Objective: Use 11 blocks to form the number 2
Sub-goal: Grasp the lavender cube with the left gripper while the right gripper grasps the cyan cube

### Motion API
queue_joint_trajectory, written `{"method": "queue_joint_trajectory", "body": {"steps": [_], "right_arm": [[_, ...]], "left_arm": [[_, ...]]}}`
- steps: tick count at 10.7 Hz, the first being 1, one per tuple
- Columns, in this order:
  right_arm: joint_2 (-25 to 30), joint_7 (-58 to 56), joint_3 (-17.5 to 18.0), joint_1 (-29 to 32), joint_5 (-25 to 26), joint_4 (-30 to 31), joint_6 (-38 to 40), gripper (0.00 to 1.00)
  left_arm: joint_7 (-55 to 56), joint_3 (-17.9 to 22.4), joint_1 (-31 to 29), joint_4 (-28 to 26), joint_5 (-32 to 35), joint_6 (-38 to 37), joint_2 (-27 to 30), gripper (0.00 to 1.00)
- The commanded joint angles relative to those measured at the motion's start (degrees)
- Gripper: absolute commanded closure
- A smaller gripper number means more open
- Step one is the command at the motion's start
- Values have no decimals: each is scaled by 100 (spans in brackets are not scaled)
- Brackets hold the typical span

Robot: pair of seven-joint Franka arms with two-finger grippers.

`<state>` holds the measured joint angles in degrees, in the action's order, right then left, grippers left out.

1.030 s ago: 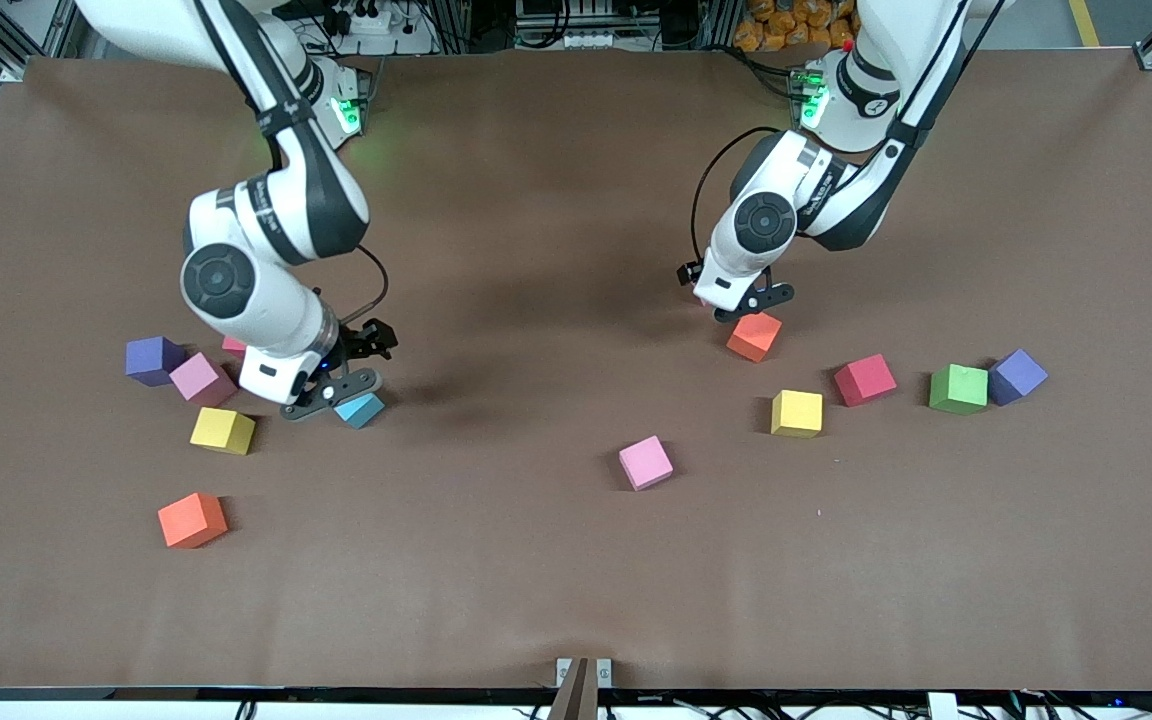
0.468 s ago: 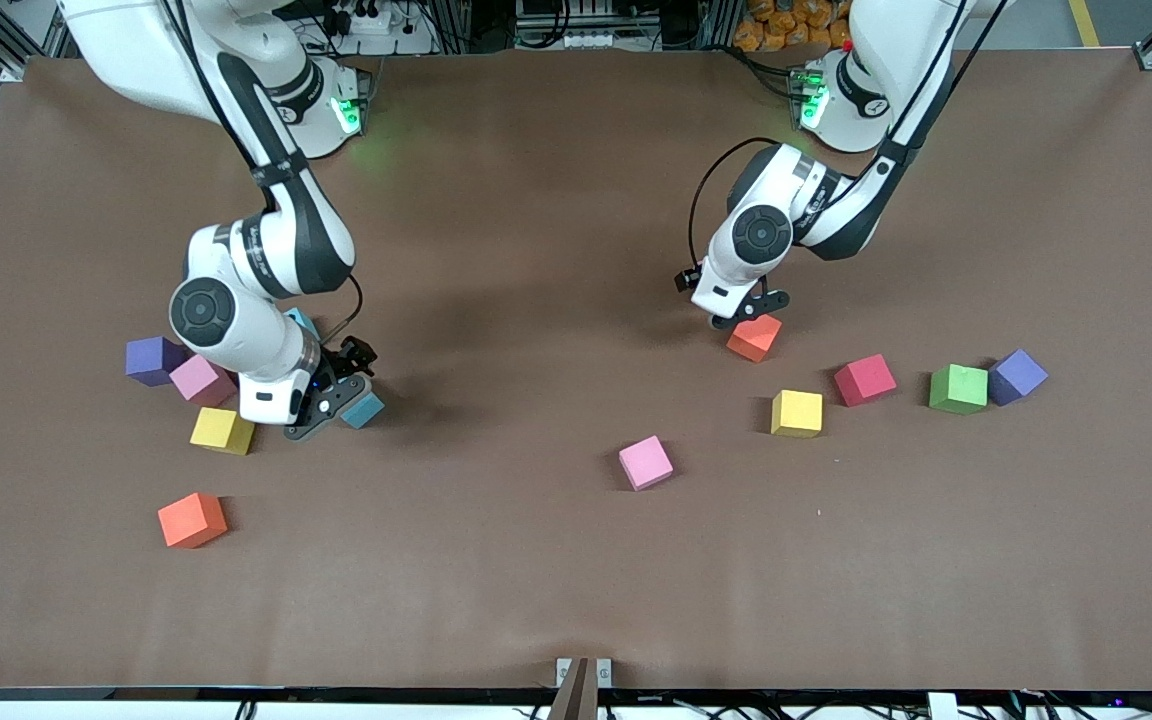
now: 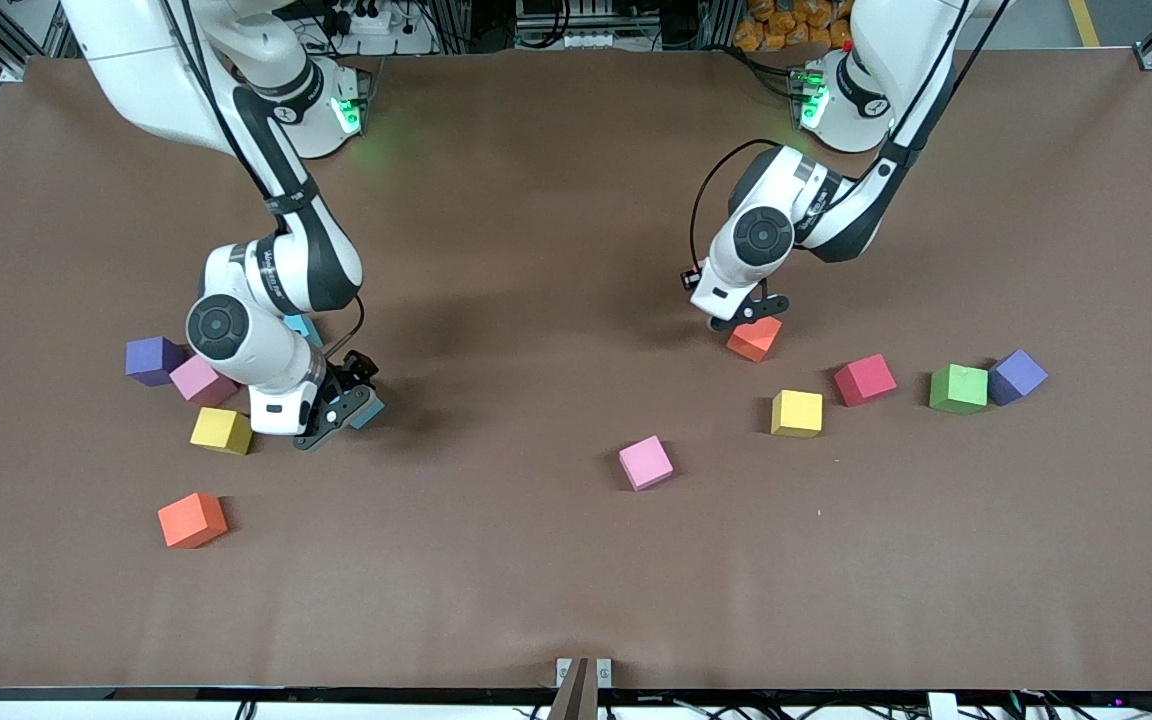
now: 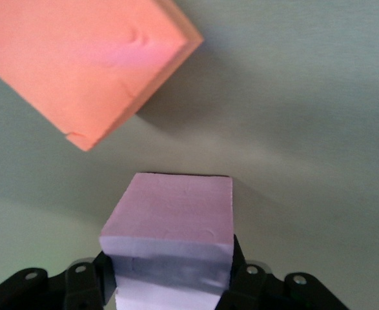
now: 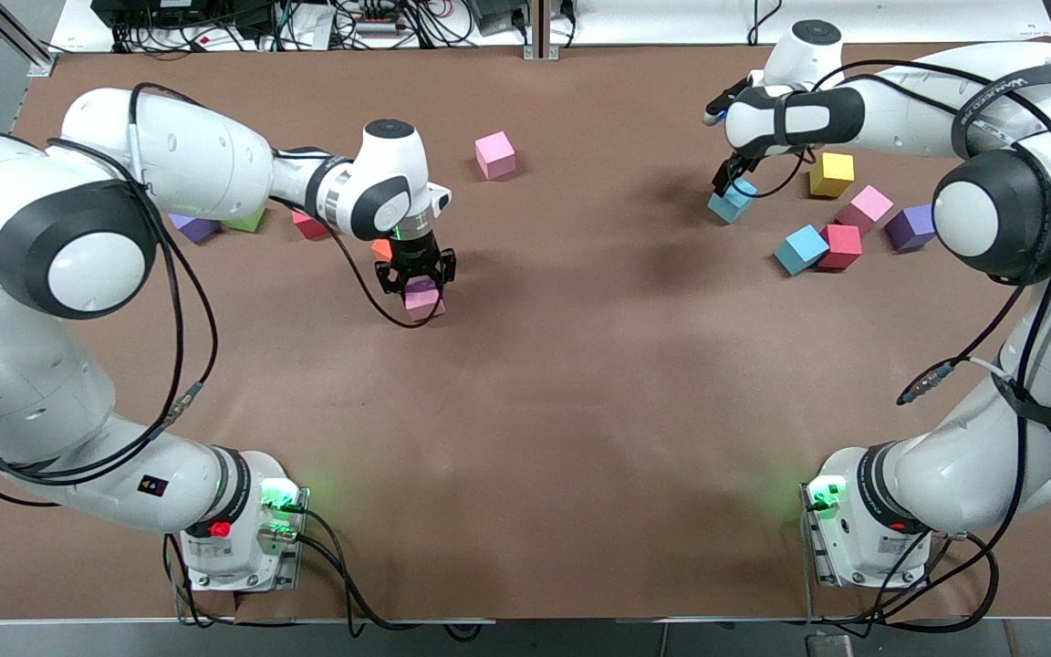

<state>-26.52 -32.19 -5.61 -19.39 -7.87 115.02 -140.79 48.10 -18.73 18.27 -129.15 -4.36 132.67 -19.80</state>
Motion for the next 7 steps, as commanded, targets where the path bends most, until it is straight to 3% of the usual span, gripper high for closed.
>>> {"method": "queue_joint_trajectory", "body": {"steps": [1,5,7], "right_arm": [[-2,-138,43,49,-92,213,-281,0],[-46,-147,51,14,-92,372,-440,0],[-46,-217,51,-12,-92,372,-431,27]], "left_arm": [[68,-271,71,590,146,-800,205,100],[-28,-596,141,1496,164,-1041,13,100],[-63,-614,308,1691,164,-1041,-111,100]]}}
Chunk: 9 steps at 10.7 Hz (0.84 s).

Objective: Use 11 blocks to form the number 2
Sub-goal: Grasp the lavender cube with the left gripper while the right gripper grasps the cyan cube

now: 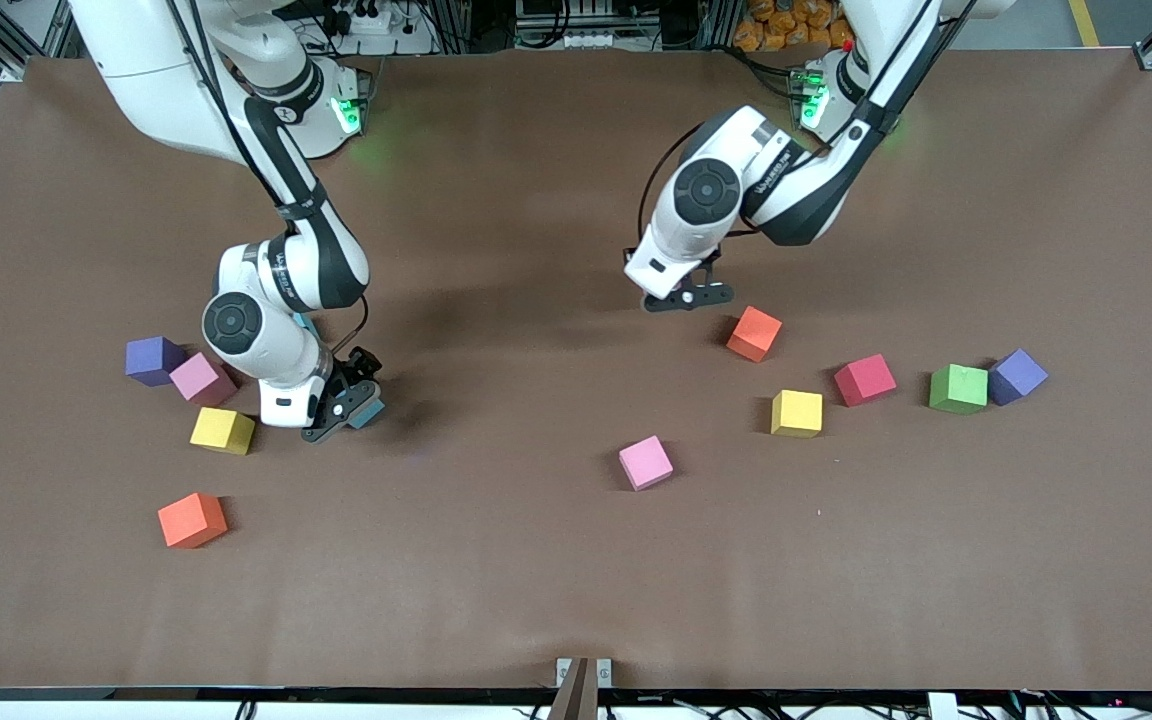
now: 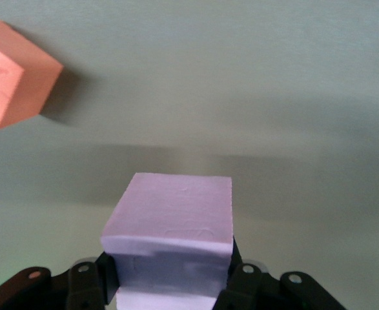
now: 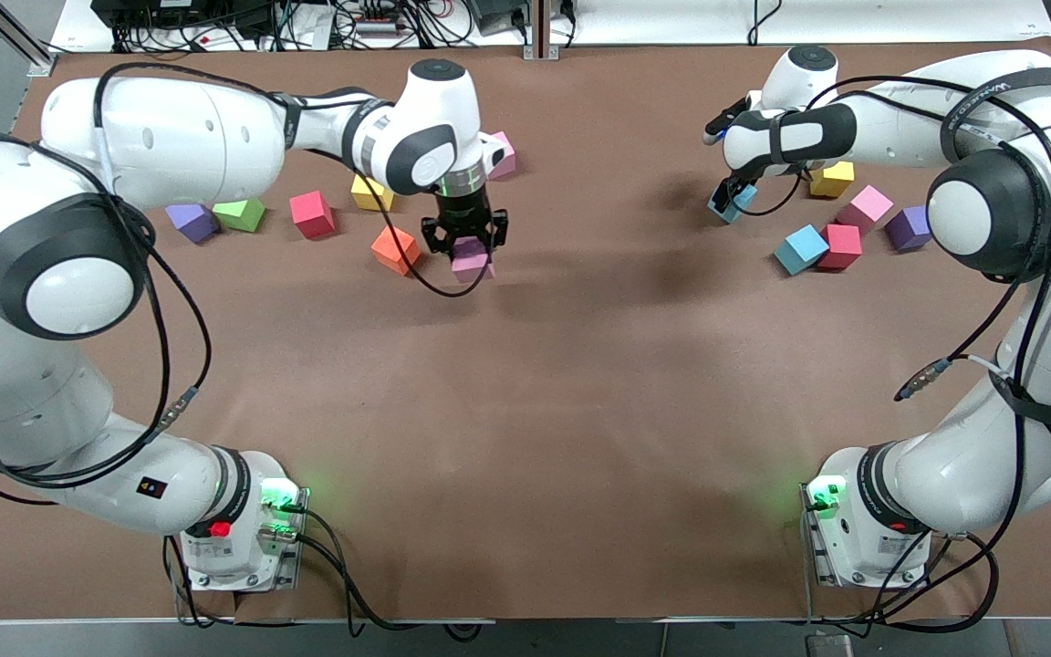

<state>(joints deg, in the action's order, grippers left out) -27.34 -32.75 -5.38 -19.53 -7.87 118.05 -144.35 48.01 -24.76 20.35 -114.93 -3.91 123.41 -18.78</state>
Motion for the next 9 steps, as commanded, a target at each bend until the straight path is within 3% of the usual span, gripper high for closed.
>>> {"method": "queue_joint_trajectory", "body": {"steps": [1,4,6,9], "right_arm": [[36,-231,28,2,-92,69,-75,36],[53,-730,37,-7,-92,25,-75,60],[114,-1056,54,-51,-92,-72,-5,63],[281,-1268,72,-139,-92,-229,135,67]], "left_arm": [[-73,-168,118,304,66,-116,-274,100],[278,-345,443,655,-30,-125,-486,100],[235,-388,731,743,-75,-99,-808,100],[130,-529,1023,989,381,-46,-1180,100]]}}
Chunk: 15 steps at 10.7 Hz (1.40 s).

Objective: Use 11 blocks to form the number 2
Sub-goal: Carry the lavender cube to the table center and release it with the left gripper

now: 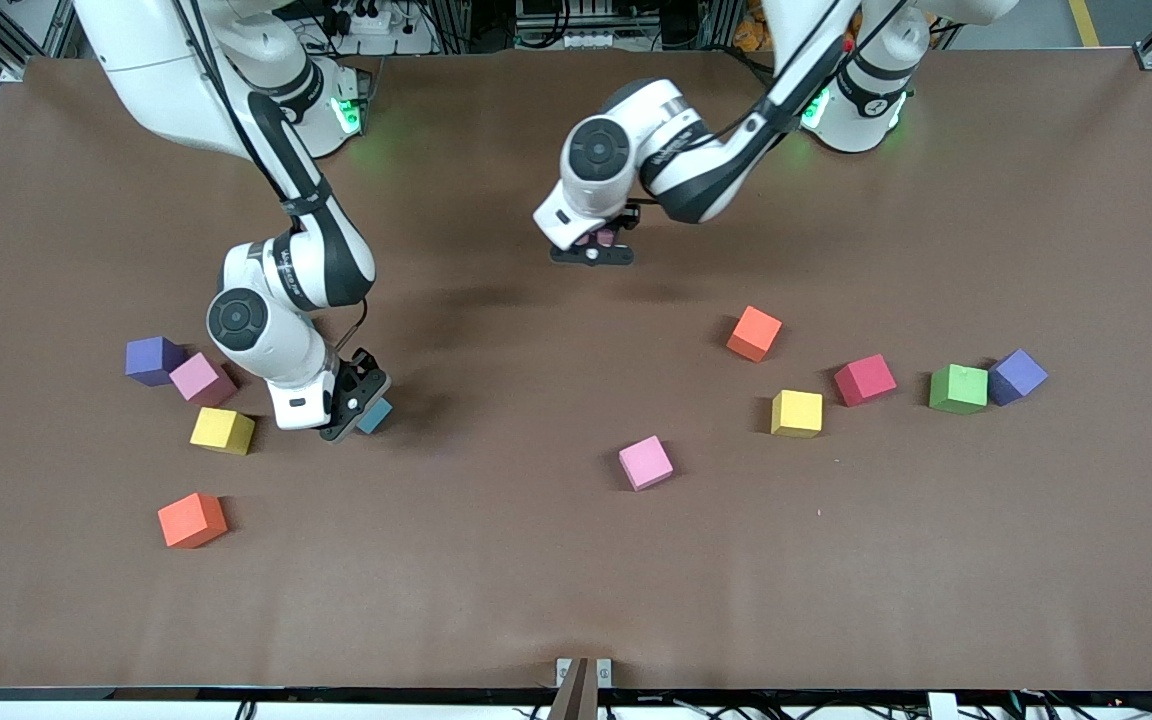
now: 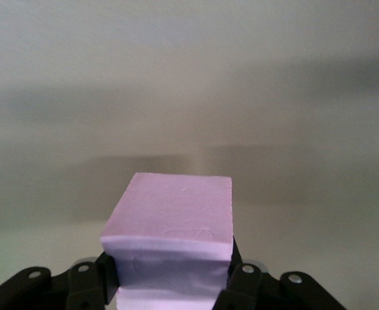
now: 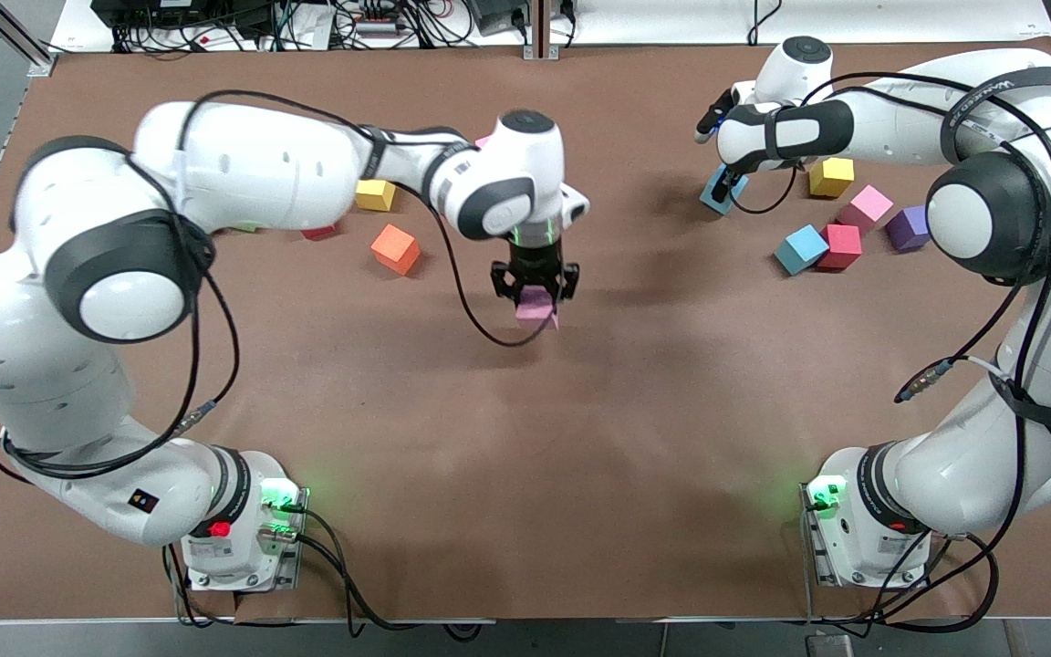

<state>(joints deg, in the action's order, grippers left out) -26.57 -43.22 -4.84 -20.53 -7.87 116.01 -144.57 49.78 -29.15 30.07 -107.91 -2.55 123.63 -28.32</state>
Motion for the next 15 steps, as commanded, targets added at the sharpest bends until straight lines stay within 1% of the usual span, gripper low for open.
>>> {"method": "queue_joint_trajectory", "body": {"steps": [1,3,4,5,6,7,9,11,13,15], "right_arm": [[223,-274,19,-48,-92,-95,296,67],[293,-519,19,-100,-92,-140,359,67],[337,-573,19,-161,-101,-131,376,66],[433,-564,10,-284,-101,-140,542,66],[512,-538,18,-329,-101,-157,744,66],[574,-582,10,-346,-101,-175,833,66],[714,-678,18,-355,-101,-175,1000,66],[759,-775,19,-416,-101,-175,1009,66],[846,-784,19,-504,-92,-158,1027,64],[969,-775,10,-610,-92,-149,1263,64]], "left_arm": [[-82,-152,60,357,246,-67,-288,100],[-73,-188,175,376,238,-67,-437,100],[31,-196,236,515,185,-50,-655,100],[241,-196,550,708,141,-41,-840,100],[774,-162,709,788,62,-32,-999,100],[1049,-153,824,867,27,-23,-1052,100],[1122,145,1167,911,-122,-23,-1114,100],[1131,155,1203,912,-88,239,-1263,100],[1122,513,1500,990,-105,311,-1308,100],[1122,524,1511,1026,-105,311,-1343,100]]}}
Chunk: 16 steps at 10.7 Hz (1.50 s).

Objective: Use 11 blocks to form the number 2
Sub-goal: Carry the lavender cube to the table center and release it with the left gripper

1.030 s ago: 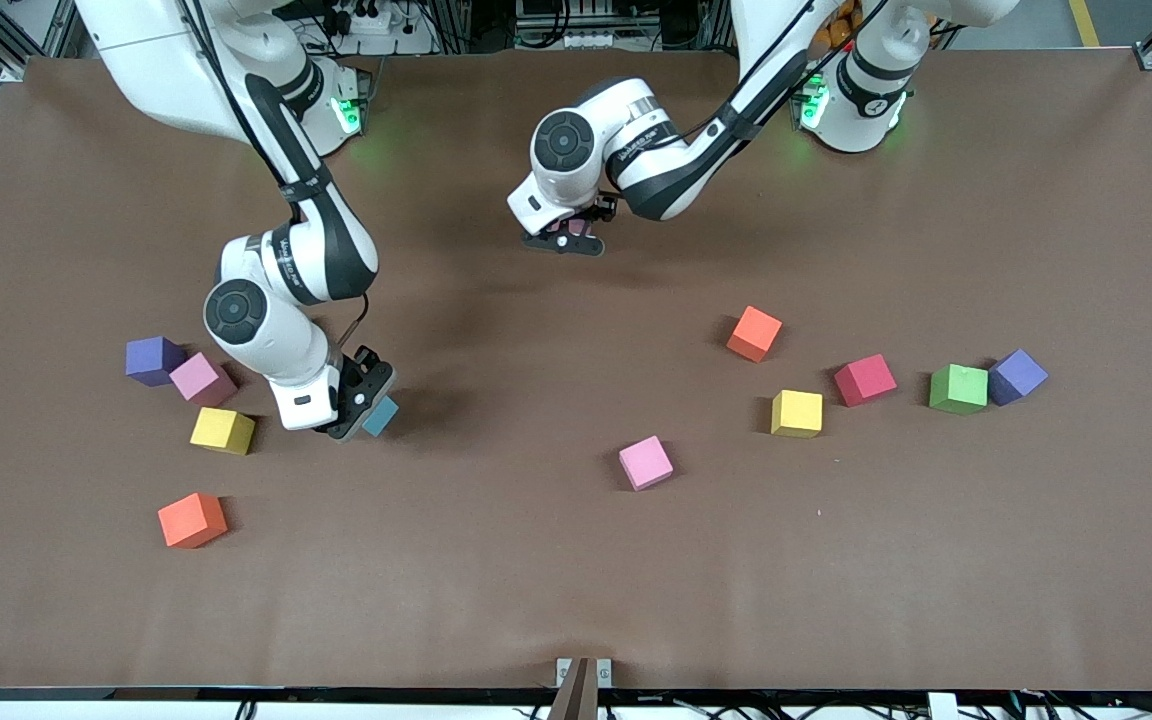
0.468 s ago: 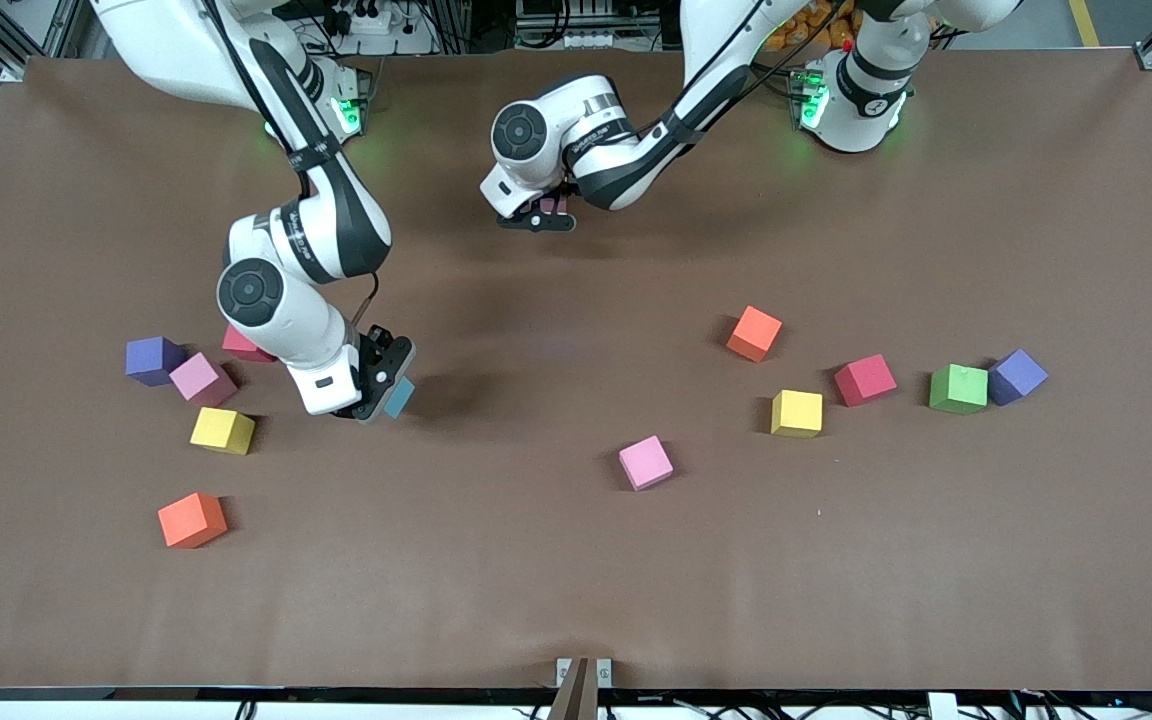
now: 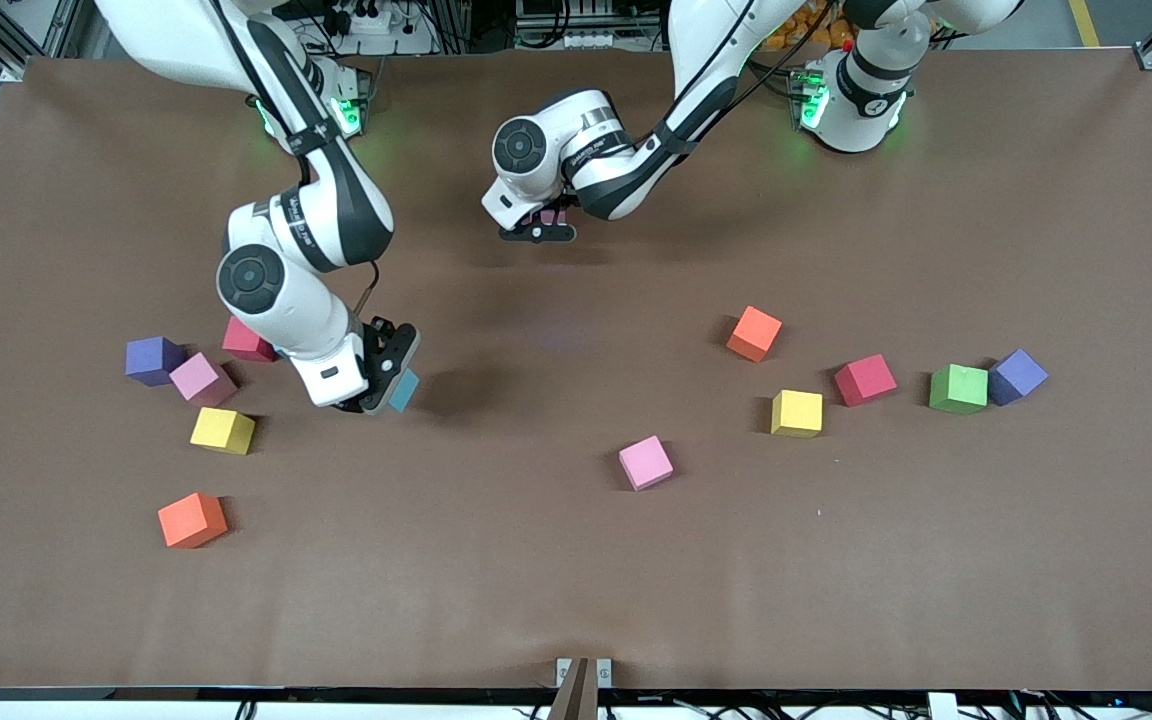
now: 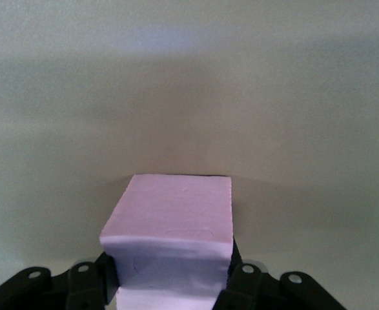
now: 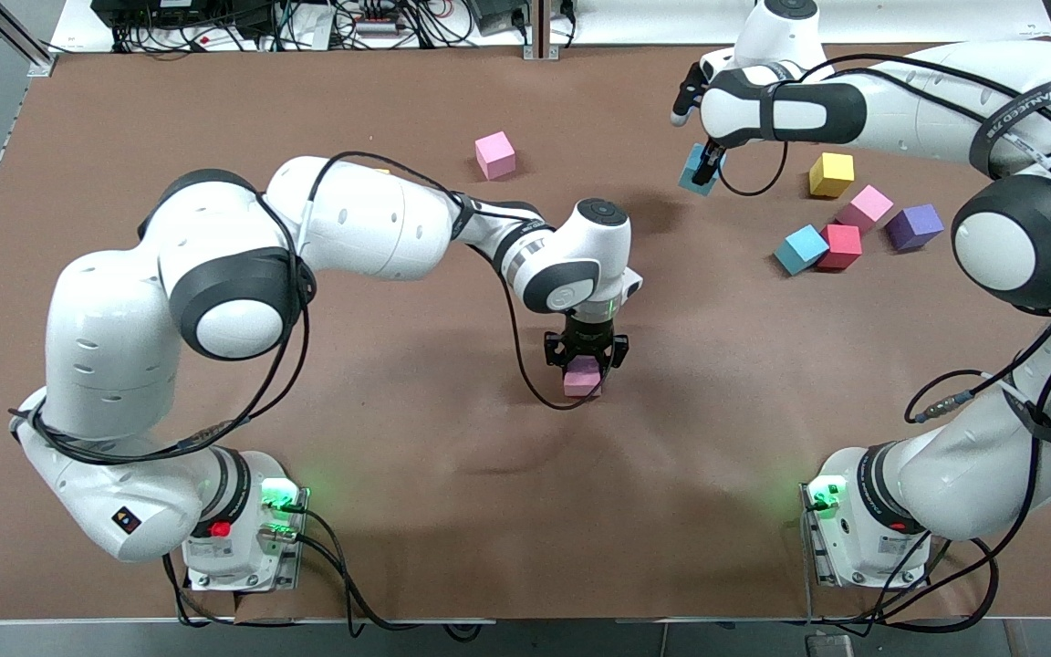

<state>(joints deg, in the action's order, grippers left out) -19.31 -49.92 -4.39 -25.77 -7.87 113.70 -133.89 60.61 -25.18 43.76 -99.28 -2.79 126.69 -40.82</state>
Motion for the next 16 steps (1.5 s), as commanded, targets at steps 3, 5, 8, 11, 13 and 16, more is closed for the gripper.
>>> {"method": "queue_joint_trajectory", "body": {"steps": [3,5,8,11,13,16], "right_arm": [[402,-88,-88,-305,-92,117,416,64],[498,-61,-97,-349,-92,117,556,64],[569,-105,-150,-306,-92,117,619,64],[595,-105,-150,-305,-92,117,627,64],[595,-105,-150,-305,-92,126,627,63],[595,-105,-150,-288,-92,126,627,63]], "left_arm": [[48,145,151,312,-91,22,-241,100],[57,206,238,435,-99,127,-321,100],[57,277,353,567,-117,154,-356,100],[152,295,414,717,-117,172,-453,100],[206,295,414,708,-108,172,-462,100],[206,295,423,682,6,172,-392,0]]}}
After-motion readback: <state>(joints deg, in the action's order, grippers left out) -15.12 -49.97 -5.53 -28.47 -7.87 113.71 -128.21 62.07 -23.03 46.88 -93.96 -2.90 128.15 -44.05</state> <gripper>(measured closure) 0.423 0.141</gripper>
